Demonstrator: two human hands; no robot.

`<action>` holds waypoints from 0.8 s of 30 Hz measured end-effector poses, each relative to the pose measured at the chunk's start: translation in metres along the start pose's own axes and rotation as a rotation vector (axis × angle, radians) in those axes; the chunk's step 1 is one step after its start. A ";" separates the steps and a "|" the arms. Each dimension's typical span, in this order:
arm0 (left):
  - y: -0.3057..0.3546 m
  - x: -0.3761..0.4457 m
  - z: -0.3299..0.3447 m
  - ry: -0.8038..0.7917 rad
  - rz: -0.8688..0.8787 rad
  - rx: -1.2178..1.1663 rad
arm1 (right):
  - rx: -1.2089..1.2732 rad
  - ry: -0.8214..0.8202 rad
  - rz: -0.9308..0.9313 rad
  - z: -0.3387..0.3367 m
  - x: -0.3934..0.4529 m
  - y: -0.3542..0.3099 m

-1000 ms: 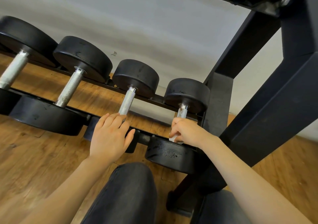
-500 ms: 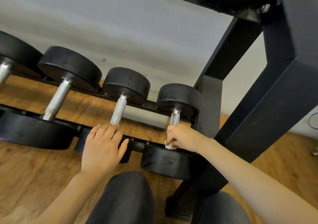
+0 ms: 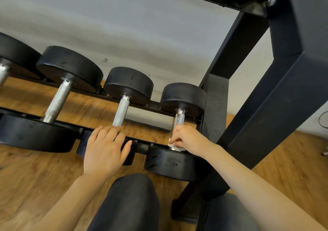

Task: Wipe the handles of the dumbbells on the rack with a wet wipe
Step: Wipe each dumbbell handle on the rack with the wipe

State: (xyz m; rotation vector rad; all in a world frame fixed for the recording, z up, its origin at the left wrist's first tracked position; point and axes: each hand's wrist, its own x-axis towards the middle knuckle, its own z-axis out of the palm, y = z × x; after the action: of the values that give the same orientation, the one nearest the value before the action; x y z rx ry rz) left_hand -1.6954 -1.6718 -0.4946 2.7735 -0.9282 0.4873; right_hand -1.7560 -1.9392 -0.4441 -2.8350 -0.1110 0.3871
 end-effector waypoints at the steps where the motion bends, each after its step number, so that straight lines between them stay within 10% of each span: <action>1: 0.000 0.000 0.000 -0.002 -0.003 0.001 | -0.006 0.034 0.021 0.000 0.001 0.001; 9: 0.001 -0.001 -0.001 0.002 -0.006 0.002 | 0.018 0.272 0.050 0.009 -0.003 0.000; 17: 0.001 0.000 0.000 0.026 -0.014 -0.006 | 0.287 1.084 0.229 -0.039 0.018 -0.012; 24: 0.001 0.000 0.002 0.028 -0.017 -0.006 | 0.117 0.898 0.291 -0.041 0.050 -0.001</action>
State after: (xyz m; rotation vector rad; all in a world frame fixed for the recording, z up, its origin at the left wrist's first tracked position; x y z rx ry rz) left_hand -1.6951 -1.6734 -0.4965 2.7595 -0.8982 0.5184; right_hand -1.6962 -1.9432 -0.4183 -2.6256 0.4837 -0.8016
